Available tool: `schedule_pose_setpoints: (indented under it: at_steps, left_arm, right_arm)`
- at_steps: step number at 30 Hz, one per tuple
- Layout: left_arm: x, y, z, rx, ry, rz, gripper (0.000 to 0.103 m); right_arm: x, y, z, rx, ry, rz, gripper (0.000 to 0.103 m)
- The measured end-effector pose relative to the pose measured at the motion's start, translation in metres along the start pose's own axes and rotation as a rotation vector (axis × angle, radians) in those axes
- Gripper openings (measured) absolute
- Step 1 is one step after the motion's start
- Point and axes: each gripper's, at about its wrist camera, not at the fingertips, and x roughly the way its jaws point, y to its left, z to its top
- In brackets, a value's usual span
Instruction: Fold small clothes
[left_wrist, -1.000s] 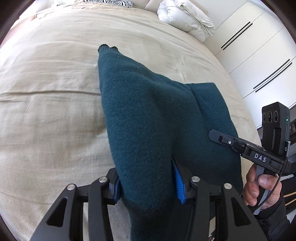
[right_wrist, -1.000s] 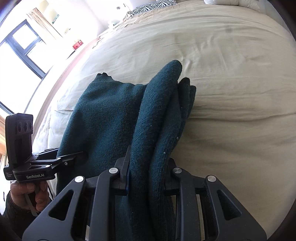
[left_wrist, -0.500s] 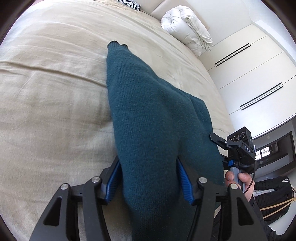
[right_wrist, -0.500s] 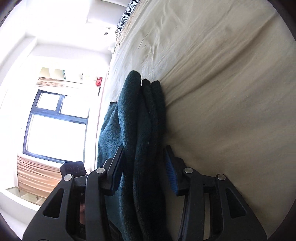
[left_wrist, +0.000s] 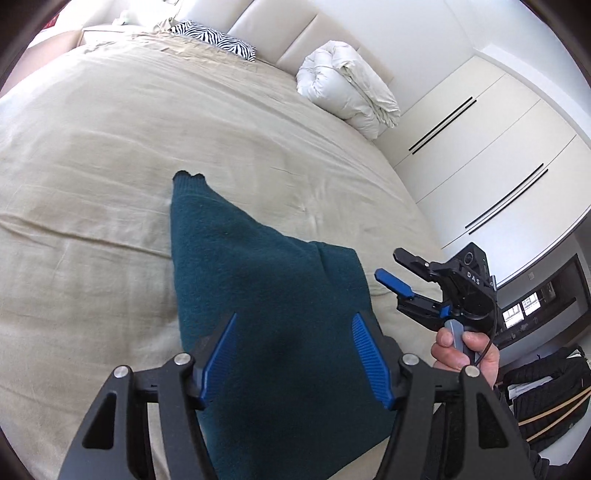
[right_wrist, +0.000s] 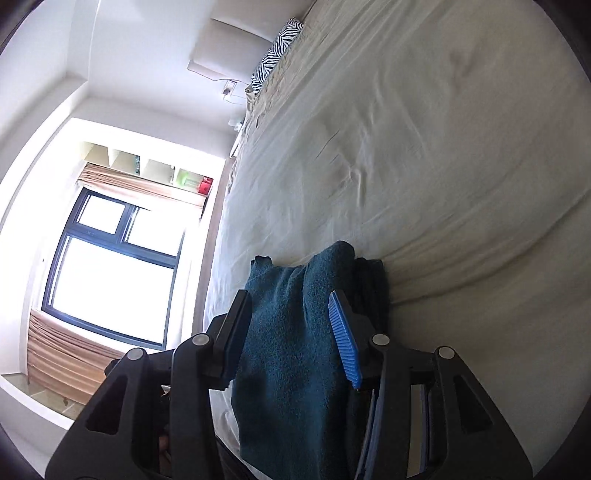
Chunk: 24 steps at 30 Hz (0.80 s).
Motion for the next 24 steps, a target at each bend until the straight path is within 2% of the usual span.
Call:
schedule_pose_setpoints:
  at_steps: [3,5,7,8,11,14,18,21,23,24]
  left_arm:
    - [0.028,0.001,0.002,-0.016,0.039,-0.007,0.066]
    - [0.043,0.007,0.006,-0.037,0.052,-0.024,0.065]
    - [0.049,0.012,0.008,-0.045,0.057,-0.042,0.065]
    - [0.050,0.014,0.009,-0.047,0.060,-0.054,0.065]
    - [0.051,0.012,0.009,-0.020,0.073,-0.064,0.065]
    - [0.052,0.018,0.007,-0.034,0.068,-0.087,0.064]
    - [0.044,0.018,0.007,-0.052,0.053,-0.087,0.062]
    - [0.027,0.003,0.004,0.005,0.001,0.007,0.064]
    - [0.009,-0.015,-0.001,0.084,-0.080,0.108,0.079]
    - [-0.002,-0.025,-0.004,0.120,-0.125,0.138,0.083]
  right_arm:
    - [0.029,0.009,0.004,-0.004,0.048,0.024,0.043]
    - [0.046,0.007,0.005,0.009,0.080,0.004,0.043]
    - [0.058,-0.005,0.008,0.033,0.083,-0.037,0.041]
    - [0.062,-0.014,0.012,0.050,0.078,-0.029,0.041]
    - [0.063,-0.036,0.013,0.102,0.051,0.044,0.041]
    - [0.061,-0.047,0.011,0.120,0.032,0.077,0.041]
    - [0.032,-0.046,0.002,0.096,-0.017,0.022,0.041]
    - [0.000,-0.032,-0.012,-0.002,-0.072,-0.081,0.047]
    - [-0.023,-0.008,-0.023,-0.102,-0.116,-0.172,0.047]
    - [-0.033,0.005,-0.030,-0.158,-0.143,-0.223,0.048]
